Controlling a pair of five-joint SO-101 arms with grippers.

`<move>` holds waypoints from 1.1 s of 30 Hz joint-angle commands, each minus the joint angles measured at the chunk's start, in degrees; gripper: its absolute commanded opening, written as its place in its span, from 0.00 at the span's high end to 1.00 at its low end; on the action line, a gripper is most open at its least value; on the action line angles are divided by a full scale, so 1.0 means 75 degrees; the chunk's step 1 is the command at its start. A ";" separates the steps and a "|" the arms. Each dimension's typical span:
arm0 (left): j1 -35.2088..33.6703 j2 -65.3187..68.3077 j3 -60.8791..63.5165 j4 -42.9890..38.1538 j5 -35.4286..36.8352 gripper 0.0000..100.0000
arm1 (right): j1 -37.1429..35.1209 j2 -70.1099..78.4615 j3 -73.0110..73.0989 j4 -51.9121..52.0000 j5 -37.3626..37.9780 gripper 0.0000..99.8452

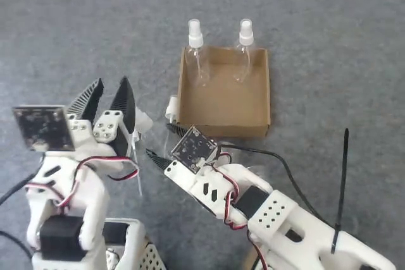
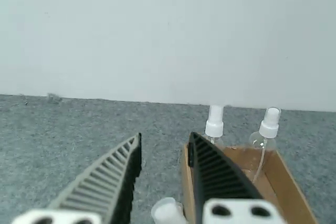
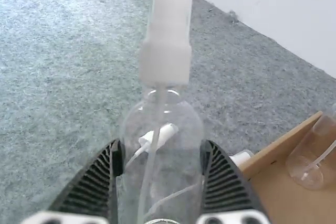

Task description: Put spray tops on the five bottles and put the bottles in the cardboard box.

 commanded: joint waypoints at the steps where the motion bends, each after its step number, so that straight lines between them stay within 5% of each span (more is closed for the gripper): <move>1: -0.0059 0.0012 0.0029 -0.0023 -0.0117 0.87 | -0.0029 -0.0358 -0.0094 -0.0111 -0.0117 0.99; 12: -0.0445 0.0012 0.1260 -0.0985 -0.0668 0.94 | 0.0275 -0.0369 -0.0094 -0.0111 -0.0117 0.99; 17: 0.0105 0.0012 0.1541 -0.0949 -0.0680 0.94 | 0.0287 -0.0369 -0.0094 -0.0111 -0.0117 0.99; 33: 0.1090 0.0012 0.1084 0.0422 -0.1067 0.94 | 0.0299 -0.0369 -0.0094 -0.0111 -0.0117 0.99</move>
